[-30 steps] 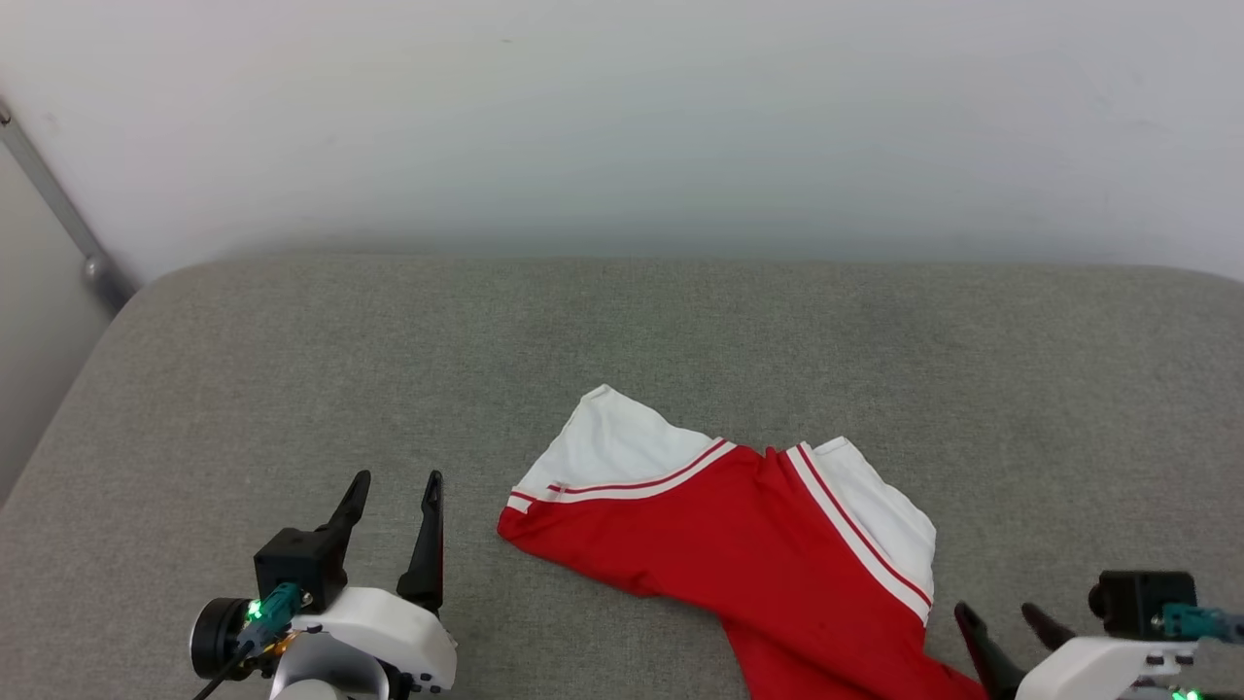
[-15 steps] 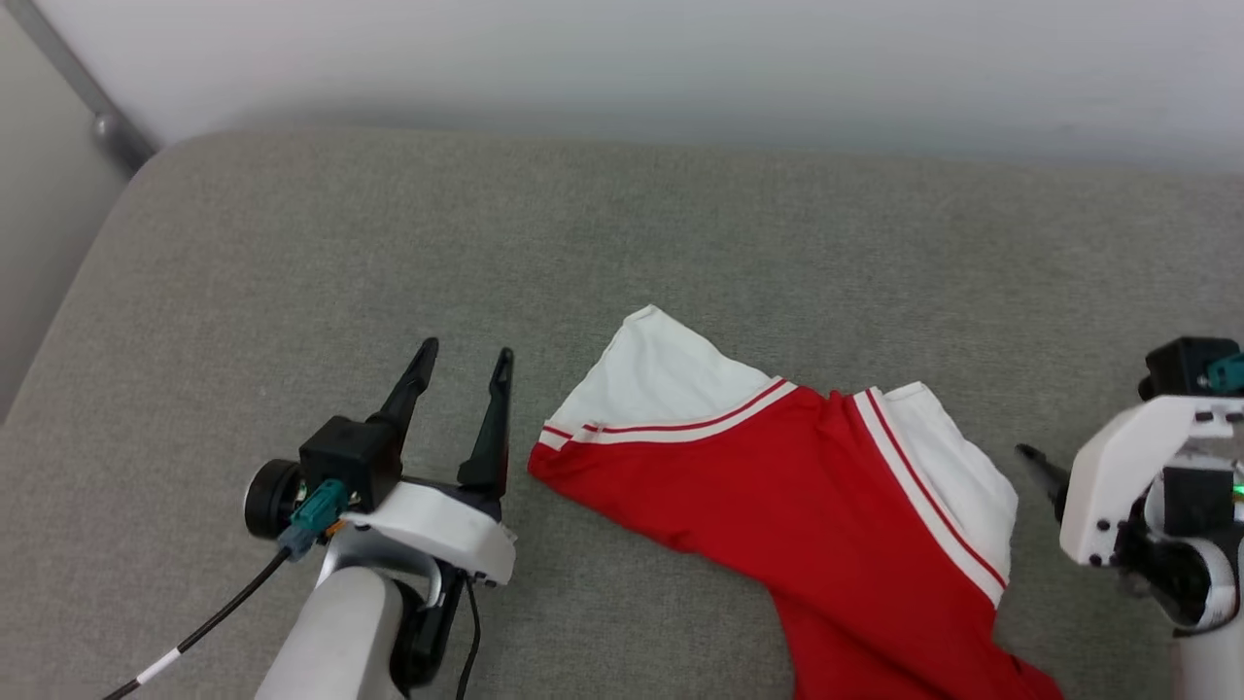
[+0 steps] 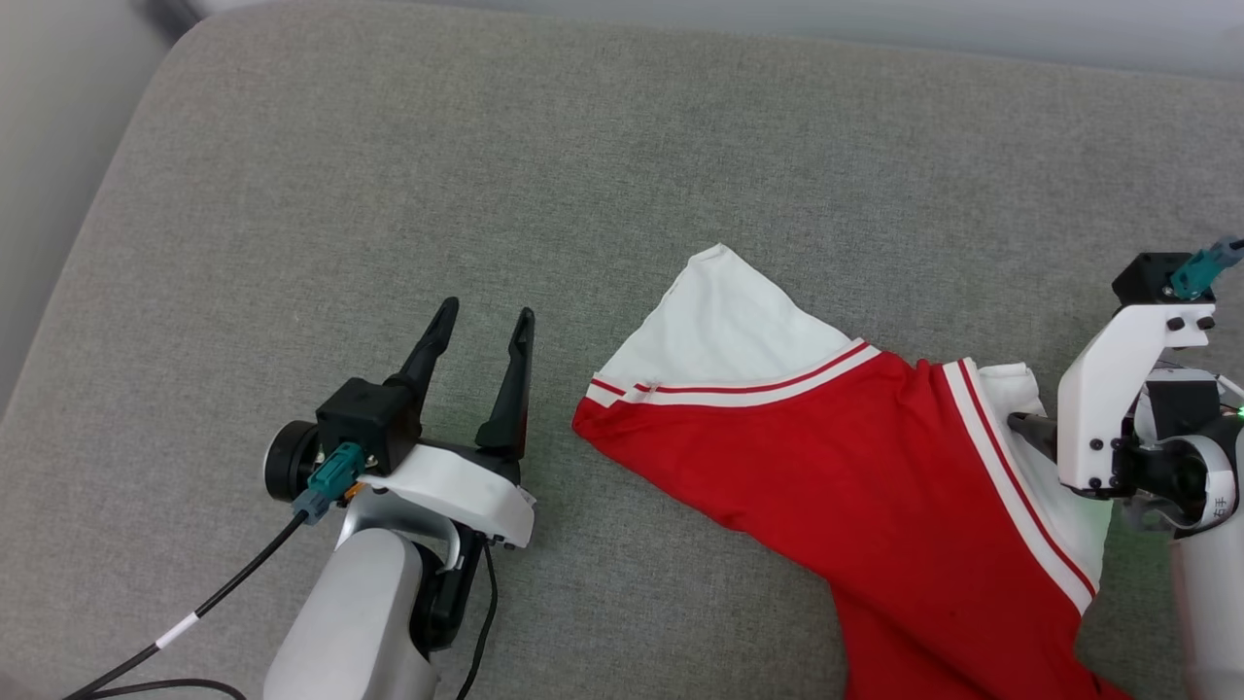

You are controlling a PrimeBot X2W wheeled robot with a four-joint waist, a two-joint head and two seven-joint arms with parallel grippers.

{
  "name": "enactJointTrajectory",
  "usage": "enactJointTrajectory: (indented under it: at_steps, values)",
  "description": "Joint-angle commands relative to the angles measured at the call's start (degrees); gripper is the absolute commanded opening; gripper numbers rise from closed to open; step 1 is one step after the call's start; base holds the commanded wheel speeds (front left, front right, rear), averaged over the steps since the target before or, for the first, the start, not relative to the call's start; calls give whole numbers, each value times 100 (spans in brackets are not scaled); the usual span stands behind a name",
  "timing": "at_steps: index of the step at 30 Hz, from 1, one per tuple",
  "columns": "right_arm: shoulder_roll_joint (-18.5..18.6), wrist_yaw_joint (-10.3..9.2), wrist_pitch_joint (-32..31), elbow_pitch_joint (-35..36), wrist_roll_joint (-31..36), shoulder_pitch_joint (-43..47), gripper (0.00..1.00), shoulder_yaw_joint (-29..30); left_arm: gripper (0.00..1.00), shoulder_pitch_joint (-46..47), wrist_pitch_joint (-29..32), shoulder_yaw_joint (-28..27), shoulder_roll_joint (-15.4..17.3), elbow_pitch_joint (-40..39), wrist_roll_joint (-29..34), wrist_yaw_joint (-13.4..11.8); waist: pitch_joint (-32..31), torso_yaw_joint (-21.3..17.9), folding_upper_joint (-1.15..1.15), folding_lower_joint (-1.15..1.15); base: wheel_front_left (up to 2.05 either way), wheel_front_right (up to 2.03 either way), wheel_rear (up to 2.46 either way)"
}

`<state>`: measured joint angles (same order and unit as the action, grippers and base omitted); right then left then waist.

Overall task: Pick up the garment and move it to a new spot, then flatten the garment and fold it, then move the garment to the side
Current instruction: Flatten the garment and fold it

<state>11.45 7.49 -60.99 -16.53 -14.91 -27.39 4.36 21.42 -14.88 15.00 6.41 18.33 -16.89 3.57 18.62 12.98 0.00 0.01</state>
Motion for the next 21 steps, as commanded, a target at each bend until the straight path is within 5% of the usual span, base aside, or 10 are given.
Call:
enactJointTrajectory:
  at_steps: [1, 8, 14, 21]
  values:
    - [-196, 2, -148, -364, -103, 299, 0, -213, 100, 22, -37, -40, -17, 43, -6, 21, -23, -15, 0, -1, 0, 0, 0]
    - [204, -3, 680, 284, -193, -56, 0, -571, 100, -189, -40, -213, 27, 83, 9, 24, -340, -214, 0, -1, 0, 0, 0]
    - [408, -2, 1253, 696, 1, -87, 0, -292, 100, -358, -36, -280, 92, 117, 55, 3, -633, -430, 0, -1, 0, 0, 0]
    - [373, -2, 1573, 982, 266, 550, 0, 1131, 100, -539, -32, -325, 131, 132, 51, -43, -899, -716, 0, -1, 0, 0, 0]
